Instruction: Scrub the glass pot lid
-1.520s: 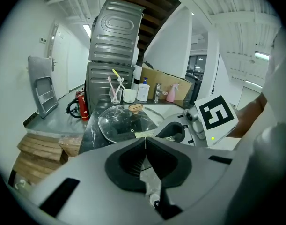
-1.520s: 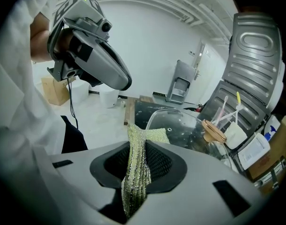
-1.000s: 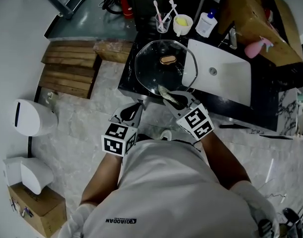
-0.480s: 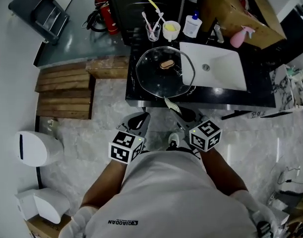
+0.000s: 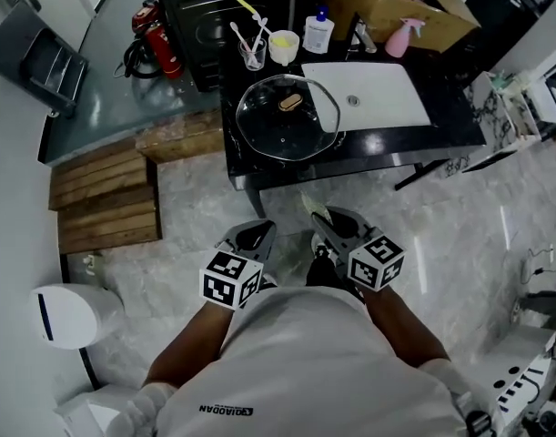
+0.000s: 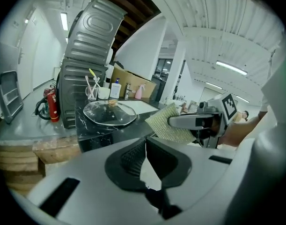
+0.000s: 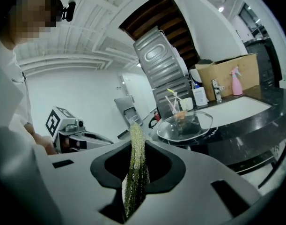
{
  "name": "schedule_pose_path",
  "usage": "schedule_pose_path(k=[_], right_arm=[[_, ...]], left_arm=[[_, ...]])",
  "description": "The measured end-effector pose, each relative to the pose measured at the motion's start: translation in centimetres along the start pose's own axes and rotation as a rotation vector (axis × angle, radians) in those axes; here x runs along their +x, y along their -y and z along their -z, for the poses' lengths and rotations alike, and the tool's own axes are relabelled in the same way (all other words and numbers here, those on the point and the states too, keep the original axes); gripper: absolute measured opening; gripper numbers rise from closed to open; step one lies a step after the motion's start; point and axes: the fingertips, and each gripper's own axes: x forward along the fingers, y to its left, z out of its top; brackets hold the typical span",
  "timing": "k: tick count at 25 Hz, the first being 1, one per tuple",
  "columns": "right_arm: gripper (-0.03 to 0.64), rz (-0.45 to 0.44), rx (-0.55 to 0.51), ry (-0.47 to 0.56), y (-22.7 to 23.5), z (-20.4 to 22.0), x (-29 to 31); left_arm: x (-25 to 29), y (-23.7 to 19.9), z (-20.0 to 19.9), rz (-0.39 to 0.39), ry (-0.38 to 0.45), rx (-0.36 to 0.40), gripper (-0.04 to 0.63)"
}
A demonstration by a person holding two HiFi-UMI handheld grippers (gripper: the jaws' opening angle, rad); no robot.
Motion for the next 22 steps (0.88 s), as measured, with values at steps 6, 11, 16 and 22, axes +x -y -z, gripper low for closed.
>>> schedule_pose_path(k=[6,11,16,22], right_arm=[[0.089,0.058,0.019,0.004,-0.1,1.1,-2.1],[0.089,0.044,0.009,-0.009,0.4,1.0,-2.4],[0.087,0.011,-0.027,-0.024,1.0,0.2,-3.4],[0.087,-0.026,-0.069,-0.015,2.4,-1.2,-4.7]], left_arm=[[-0.3,0.9,0.5,0.031,0.0,0.01,0.018],[-0.4,0.9,-0.3,-0.017,0.027,0.024,0.018],[0.3,1.6,-0.6,-0.062,0.034,-0.004,0.018],[1.9,3.1,-1.3,-0.094,0.038,0.011,0.018]])
